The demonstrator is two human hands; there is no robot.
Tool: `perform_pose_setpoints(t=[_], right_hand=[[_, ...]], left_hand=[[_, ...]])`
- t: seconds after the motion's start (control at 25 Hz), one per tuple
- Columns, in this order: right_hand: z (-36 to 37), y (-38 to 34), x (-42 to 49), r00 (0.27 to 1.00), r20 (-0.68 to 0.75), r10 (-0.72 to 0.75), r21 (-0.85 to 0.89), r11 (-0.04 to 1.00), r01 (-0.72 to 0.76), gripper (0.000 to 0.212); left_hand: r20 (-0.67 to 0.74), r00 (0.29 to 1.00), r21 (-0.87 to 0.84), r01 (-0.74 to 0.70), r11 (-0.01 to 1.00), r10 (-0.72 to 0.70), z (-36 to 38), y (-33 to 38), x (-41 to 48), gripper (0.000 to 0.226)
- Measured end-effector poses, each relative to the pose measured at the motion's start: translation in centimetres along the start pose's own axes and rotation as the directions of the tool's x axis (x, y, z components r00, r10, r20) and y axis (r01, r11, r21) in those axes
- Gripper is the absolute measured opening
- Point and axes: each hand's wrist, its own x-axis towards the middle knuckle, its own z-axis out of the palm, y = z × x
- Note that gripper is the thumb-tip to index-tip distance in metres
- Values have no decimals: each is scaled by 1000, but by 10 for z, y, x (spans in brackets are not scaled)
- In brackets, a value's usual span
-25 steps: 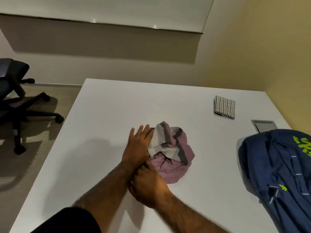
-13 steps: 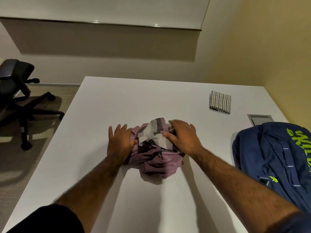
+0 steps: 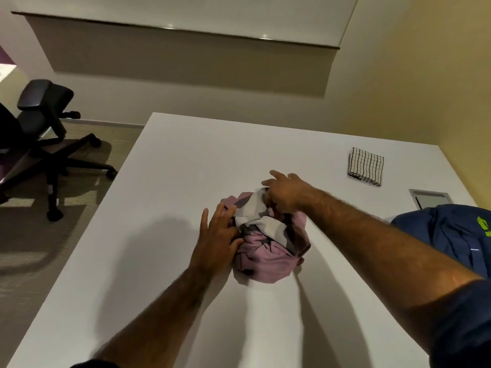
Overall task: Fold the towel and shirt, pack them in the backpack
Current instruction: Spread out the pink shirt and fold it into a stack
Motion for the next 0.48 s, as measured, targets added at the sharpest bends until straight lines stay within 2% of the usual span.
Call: perform_pose_setpoints(t=[0.04, 0.08, 0.12, 0.16, 0.2, 0.24, 0.28, 0.32, 0.4, 0.44, 0.48], right_hand=[[-12, 3, 0, 992, -108, 68, 45, 997, -63, 33], [-27, 12, 3, 929, -300, 217, 174, 970, -170, 27], [-46, 26, 6, 773, -484, 410, 339, 902, -267, 25], [-64, 44, 5, 580, -576, 576, 505, 809, -301, 27], [-77, 60, 3, 413, -591, 693, 640, 714, -283, 36], [-82, 74, 0, 327, -557, 763, 718, 641, -272, 48], [-80, 82, -3, 314, -530, 787, 733, 612, -297, 57], [-74, 84, -7, 346, -525, 778, 704, 625, -336, 61], [-43, 76, -12, 473, -525, 707, 604, 701, -378, 52], [-21, 71, -13, 562, -475, 677, 586, 720, -372, 45], [1, 66, -14, 663, -381, 645, 592, 720, -361, 41]], left_hand=[[-6, 1000, 9, -2, 1000, 2, -2, -2, 0, 20], [-19, 999, 33, -29, 999, 30, -8, -5, -1, 19], [-26, 994, 74, -101, 992, 103, -15, -8, -7, 23], [-7, 975, 124, -218, 968, 221, -23, -13, -17, 27], [40, 938, 156, -346, 925, 344, -33, -20, -29, 28], [99, 889, 158, -457, 875, 446, -44, -29, -42, 25], [135, 854, 160, -519, 839, 503, -55, -41, -52, 24], [117, 860, 170, -510, 843, 497, -63, -52, -56, 26], [-26, 946, 185, -312, 932, 322, -71, -63, -48, 37], [-81, 978, 170, -174, 970, 190, -70, -62, -37, 40], [-80, 994, 142, -64, 988, 76, -66, -56, -23, 39]])
